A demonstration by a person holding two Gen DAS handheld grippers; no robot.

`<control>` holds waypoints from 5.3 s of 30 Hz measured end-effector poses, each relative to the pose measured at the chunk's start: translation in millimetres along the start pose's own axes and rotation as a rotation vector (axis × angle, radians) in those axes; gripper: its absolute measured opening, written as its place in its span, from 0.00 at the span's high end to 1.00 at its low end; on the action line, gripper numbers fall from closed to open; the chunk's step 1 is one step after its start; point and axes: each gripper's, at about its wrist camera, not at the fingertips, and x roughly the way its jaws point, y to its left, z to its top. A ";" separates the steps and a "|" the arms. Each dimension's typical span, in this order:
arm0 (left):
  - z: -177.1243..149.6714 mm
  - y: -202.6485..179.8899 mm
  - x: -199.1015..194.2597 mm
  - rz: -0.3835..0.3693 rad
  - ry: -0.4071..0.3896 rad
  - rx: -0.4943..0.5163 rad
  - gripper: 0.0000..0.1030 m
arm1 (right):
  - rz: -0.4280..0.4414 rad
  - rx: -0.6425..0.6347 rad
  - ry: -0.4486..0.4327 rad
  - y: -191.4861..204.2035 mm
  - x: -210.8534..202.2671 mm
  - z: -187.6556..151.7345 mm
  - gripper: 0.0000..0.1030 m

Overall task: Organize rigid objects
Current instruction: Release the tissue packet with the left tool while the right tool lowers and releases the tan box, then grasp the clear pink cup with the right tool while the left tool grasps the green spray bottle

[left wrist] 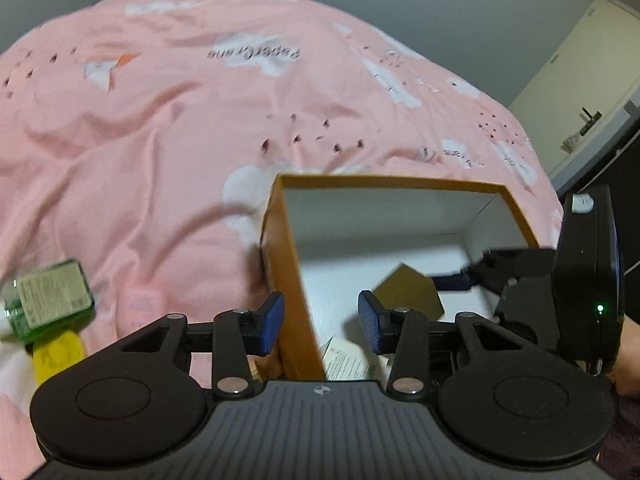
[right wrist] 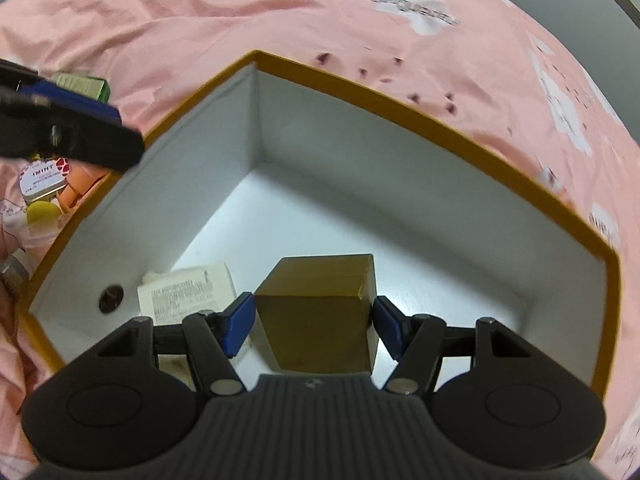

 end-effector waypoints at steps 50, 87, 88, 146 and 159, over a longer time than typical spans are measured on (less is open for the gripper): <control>-0.4 28.8 -22.7 -0.063 -0.054 -0.084 0.56 | 0.038 -0.345 -0.184 60.3 -64.8 23.3 0.20; -58.4 103.1 -57.7 0.122 0.100 -0.090 0.56 | 0.305 -0.155 -0.002 159.0 -33.6 35.3 0.44; -58.7 103.0 -58.6 0.119 0.098 -0.090 0.56 | 0.298 -0.171 0.004 160.8 -32.6 35.0 0.44; 4.7 100.9 33.7 0.378 0.365 0.807 0.33 | 0.319 -0.251 0.024 129.5 32.8 90.0 0.37; 1.0 103.1 23.5 0.443 0.249 0.582 0.44 | 0.338 -0.182 -0.041 123.9 14.6 84.6 0.38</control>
